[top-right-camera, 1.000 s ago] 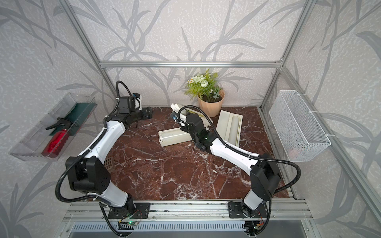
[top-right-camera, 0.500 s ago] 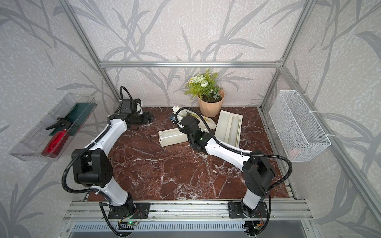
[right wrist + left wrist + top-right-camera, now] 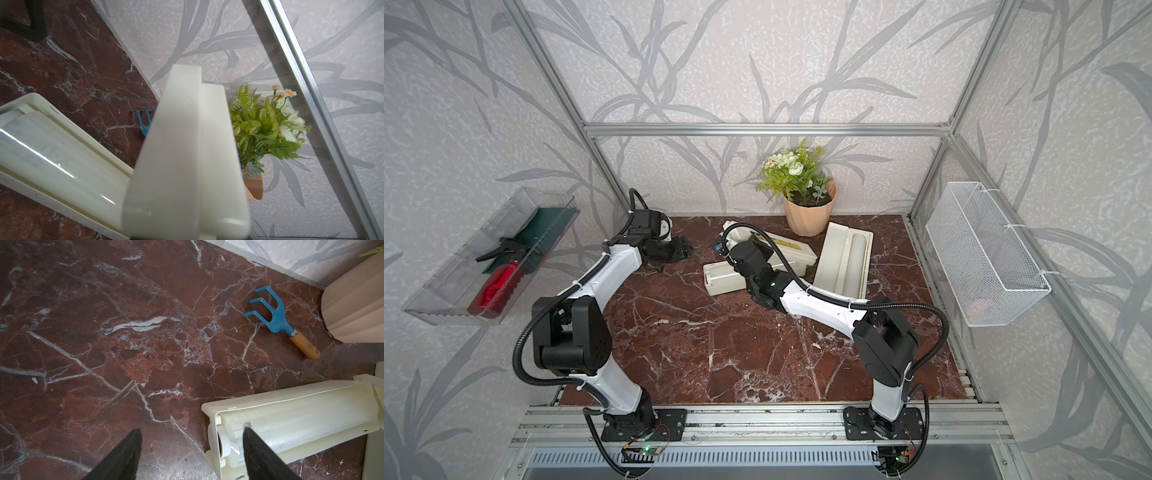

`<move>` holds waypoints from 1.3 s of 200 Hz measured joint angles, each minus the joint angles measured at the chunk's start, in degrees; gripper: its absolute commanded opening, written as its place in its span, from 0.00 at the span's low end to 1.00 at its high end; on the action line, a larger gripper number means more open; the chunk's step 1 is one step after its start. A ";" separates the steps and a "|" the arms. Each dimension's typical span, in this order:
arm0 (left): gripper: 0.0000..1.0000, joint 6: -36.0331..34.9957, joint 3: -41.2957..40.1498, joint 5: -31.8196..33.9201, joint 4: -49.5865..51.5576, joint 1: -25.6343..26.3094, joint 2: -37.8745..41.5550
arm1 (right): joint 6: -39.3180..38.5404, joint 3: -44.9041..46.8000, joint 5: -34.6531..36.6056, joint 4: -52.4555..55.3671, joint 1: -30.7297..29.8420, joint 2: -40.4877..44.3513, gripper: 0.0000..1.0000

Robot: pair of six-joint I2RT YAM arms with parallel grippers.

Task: Put plastic wrap rolls into dispensers
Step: Close the lid on the plastic wrap cutting box.

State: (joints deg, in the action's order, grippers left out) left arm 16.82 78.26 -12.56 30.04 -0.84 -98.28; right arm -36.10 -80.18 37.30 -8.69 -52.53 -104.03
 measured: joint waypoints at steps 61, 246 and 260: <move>0.74 2.25 -1.29 -1.27 2.71 -2.40 -2.43 | -0.85 -2.32 3.58 0.68 -2.80 -2.34 0.13; 0.39 7.87 -8.00 -13.57 -1.77 -3.41 -5.84 | -6.73 -1.86 7.28 -8.48 -8.81 -6.93 0.10; 0.28 8.70 -8.68 -14.88 -2.78 -3.41 -5.88 | -6.95 -1.86 7.23 -8.63 -8.81 -7.06 0.10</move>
State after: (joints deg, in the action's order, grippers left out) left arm 25.52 69.58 -27.44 27.27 -4.25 -104.16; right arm -43.05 -82.04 44.53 -17.32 -61.34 -111.09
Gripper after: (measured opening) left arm 0.363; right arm 0.361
